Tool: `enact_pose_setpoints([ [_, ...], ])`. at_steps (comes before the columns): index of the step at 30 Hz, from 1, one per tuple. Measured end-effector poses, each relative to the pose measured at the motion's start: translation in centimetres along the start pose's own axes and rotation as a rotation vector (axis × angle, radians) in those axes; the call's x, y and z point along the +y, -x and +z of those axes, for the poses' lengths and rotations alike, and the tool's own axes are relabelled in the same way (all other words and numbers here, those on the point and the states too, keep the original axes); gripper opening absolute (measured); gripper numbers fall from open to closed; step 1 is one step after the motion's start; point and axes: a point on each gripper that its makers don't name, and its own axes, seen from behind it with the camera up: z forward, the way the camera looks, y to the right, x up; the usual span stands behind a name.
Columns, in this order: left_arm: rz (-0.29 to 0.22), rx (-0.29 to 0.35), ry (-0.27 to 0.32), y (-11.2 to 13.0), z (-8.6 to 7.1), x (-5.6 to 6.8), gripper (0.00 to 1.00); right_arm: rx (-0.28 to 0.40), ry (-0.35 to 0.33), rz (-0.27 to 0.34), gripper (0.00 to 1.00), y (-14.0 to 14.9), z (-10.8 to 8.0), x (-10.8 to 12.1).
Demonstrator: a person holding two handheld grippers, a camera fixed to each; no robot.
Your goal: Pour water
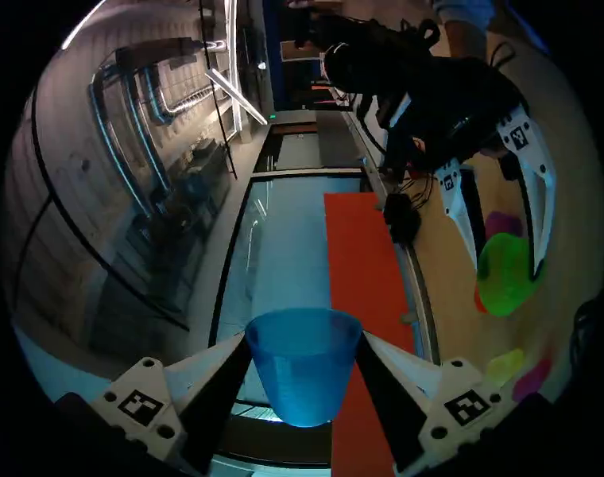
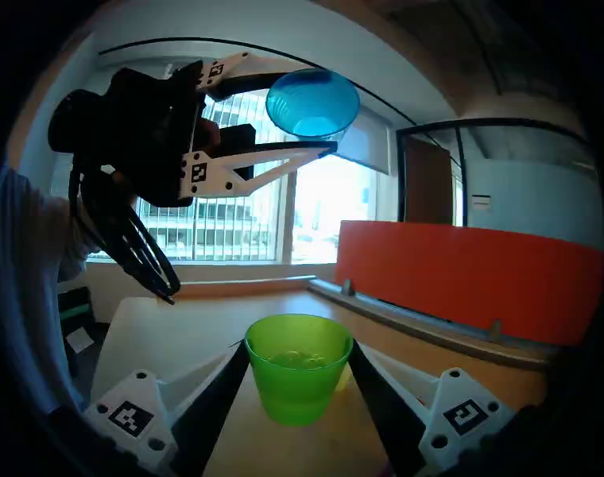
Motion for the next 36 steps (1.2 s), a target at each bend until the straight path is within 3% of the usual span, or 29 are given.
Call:
enact_pose_setpoints([
  [12,-0.345,-0.018,0.003,1.6,0.5,0.9,0.87,0.008,0.011,0.003,0.91,-0.4,-0.1,0.4],
  [20,-0.542,-0.026,-0.006,2.9,0.0,1.5,0.87,0.012,0.022,0.000,0.91,-1.0,-0.2,0.6],
  [36,-1.048,-0.037,-0.047,5.8,-0.9,1.0,0.87,0.025,0.048,-0.004,0.91,-2.3,-0.4,1.0],
])
